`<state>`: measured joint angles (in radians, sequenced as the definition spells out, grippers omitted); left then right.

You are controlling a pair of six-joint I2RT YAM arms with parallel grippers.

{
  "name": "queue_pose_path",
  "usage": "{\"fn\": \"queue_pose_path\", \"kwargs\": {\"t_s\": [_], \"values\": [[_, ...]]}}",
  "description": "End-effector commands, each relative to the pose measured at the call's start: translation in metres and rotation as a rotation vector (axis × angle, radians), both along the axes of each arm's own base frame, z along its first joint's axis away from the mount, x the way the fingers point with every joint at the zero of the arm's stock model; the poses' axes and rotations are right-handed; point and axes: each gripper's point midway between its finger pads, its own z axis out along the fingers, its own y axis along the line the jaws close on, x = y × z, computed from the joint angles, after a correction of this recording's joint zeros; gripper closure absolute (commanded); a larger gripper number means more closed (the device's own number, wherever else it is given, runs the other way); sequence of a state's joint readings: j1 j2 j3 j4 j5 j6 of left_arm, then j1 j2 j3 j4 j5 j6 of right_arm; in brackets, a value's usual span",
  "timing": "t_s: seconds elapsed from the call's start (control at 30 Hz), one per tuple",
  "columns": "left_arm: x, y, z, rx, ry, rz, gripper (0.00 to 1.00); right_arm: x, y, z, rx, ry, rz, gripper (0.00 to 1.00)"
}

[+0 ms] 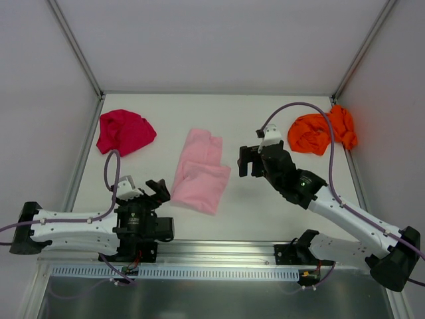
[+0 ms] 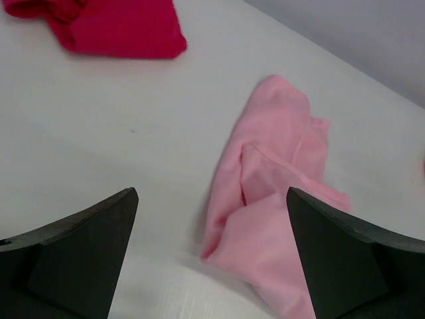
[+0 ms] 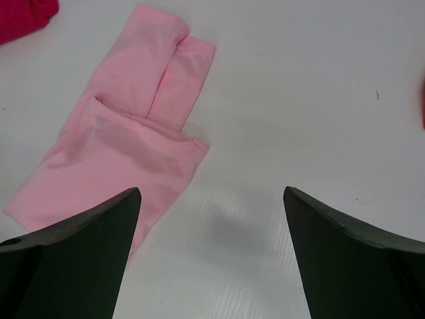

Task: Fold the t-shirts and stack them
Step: Grab one side of the 2/3 rectangular tshirt with left arm

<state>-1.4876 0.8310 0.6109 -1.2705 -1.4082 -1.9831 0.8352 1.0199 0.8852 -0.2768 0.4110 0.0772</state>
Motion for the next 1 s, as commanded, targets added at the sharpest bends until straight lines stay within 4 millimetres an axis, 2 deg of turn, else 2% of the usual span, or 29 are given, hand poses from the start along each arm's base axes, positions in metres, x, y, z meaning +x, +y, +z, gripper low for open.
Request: {"fn": "queue_pose_path", "kwargs": {"t_s": [0.0, 0.03, 0.13, 0.17, 0.33, 0.37, 0.43, 0.53, 0.57, 0.6, 0.67, 0.7, 0.73, 0.8, 0.87, 0.93, 0.97], "values": [[0.011, 0.016, 0.019, -0.197, -0.015, 0.17, 0.02, -0.001, 0.003, 0.01, 0.039, -0.025, 0.006, 0.05], [0.012, 0.029, 0.018, -0.151, -0.001, 0.226, 0.01, -0.001, 0.004, 0.009, 0.037, -0.023, 0.008, 0.05], [0.02, 0.04, 0.032, -0.111, 0.03, 0.331, 0.01, 0.0, 0.002, 0.005, 0.016, -0.021, -0.001, 0.05], [0.022, 0.044, 0.03, -0.012, 0.076, 0.342, 0.01, 0.0, 0.002, 0.004, 0.013, -0.021, -0.001, 0.05], [0.036, 0.035, 0.035, 0.079, 0.147, 0.395, 0.01, 0.0, 0.003, 0.002, 0.006, -0.022, 0.004, 0.05], [0.036, 0.044, 0.035, 0.088, 0.159, 0.44, 0.01, 0.0, 0.002, 0.001, 0.004, -0.021, 0.003, 0.05], [0.035, 0.051, 0.04, 0.086, 0.181, 0.476, 0.01, 0.0, 0.001, 0.001, 0.002, -0.023, 0.004, 0.05], [0.038, 0.043, 0.038, 0.062, 0.211, 0.416, 0.01, -0.001, 0.005, 0.001, 0.015, -0.028, 0.021, 0.05], [0.038, 0.044, 0.034, 0.128, 0.248, 0.378, 0.01, 0.0, 0.007, 0.002, 0.023, -0.029, 0.025, 0.05], [0.046, 0.036, 0.038, -0.005, 0.222, 0.363, 0.01, -0.001, 0.01, -0.001, 0.026, -0.021, 0.04, 0.05], [0.046, 0.039, 0.029, 0.049, 0.249, 0.3, 0.01, -0.001, 0.015, -0.002, 0.039, -0.018, 0.055, 0.05], [0.055, 0.038, 0.041, -0.055, 0.196, 0.292, 0.01, -0.002, 0.018, -0.004, 0.042, -0.015, 0.065, 0.05], [0.053, 0.034, 0.031, -0.063, 0.235, 0.246, 0.01, -0.002, 0.019, -0.005, 0.046, -0.011, 0.072, 0.05], [0.052, 0.034, 0.031, -0.047, 0.247, 0.222, 0.01, -0.003, 0.026, -0.008, 0.06, -0.002, 0.093, 0.05], [0.055, 0.025, 0.026, 0.005, 0.277, 0.171, 0.01, -0.002, 0.03, -0.01, 0.062, 0.002, 0.103, 0.05], [0.056, 0.029, 0.019, -0.04, 0.311, 0.192, 0.01, -0.001, 0.037, -0.013, 0.06, 0.018, 0.116, 0.05], [0.052, 0.034, 0.023, -0.08, 0.289, 0.196, 0.01, -0.001, 0.039, -0.015, 0.056, 0.024, 0.121, 0.05]]}}
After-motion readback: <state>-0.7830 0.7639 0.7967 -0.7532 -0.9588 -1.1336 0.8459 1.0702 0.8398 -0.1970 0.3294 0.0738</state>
